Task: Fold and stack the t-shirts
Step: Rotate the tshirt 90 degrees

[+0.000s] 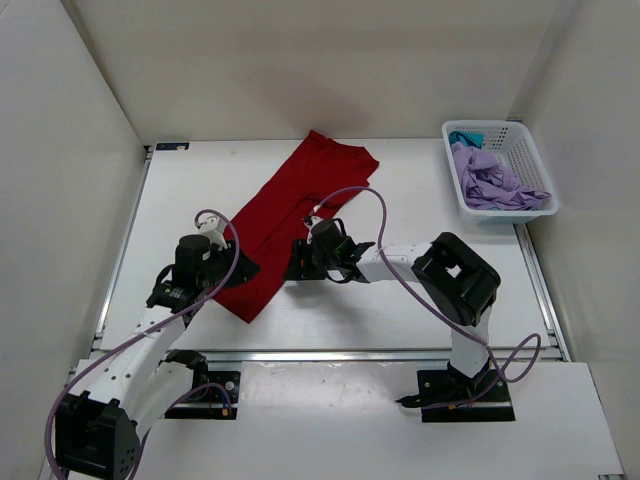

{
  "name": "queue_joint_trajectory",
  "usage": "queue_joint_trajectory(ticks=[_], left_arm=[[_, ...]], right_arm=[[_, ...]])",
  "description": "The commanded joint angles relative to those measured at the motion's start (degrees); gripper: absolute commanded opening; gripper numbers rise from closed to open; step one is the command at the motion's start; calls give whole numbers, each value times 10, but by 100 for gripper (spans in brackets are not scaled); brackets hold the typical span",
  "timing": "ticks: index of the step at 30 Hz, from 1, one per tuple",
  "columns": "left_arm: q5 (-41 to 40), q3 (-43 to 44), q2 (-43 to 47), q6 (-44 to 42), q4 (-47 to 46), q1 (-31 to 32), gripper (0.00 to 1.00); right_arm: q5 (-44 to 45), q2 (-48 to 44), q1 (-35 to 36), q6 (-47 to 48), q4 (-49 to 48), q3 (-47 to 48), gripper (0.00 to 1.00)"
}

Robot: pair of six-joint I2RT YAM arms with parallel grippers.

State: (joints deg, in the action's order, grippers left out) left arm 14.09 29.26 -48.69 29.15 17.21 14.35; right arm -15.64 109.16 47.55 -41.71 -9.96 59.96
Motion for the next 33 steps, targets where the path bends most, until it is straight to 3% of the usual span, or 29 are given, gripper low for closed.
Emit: queue_joint_trajectory(ticks=[1,7,10,12,17,19,21,22,26,29,33], left_arm=[[12,-7,18,-4,-2,2,44],[2,-14,11,-6,-2,8,45],[-7,-9,2,-3,-5,15,45],[-6,-2,-6,-4,0,22,45],[-23,-11,-34,-3,-16,62,46],[-44,-17,-54,-3,-13,108,45],[-89,-24,-62,-8,-11,149,46],[-92,-33,-65,-9,-9,164,47],[-77,-81,-66,-6,-23,159,48],[-68,-91,-84,-1,-23,179,49],[-41,-91,-111,5,-15,223,49]], right_arm=[[28,36,-4,-40,-39,24,45],[22,92,-13,-54,-37,52,28],[0,84,-30,-51,-45,31,3],[-16,36,-51,-38,-45,-13,0],[-95,-117,-158,46,-3,-163,1],[-123,-179,-216,99,67,-214,0],[-115,-233,-243,132,111,-250,8],[-105,-275,-257,141,131,-269,18],[-96,-396,-286,135,162,-328,39],[-99,-476,-293,124,198,-368,40],[-59,-530,-227,89,261,-405,41]])
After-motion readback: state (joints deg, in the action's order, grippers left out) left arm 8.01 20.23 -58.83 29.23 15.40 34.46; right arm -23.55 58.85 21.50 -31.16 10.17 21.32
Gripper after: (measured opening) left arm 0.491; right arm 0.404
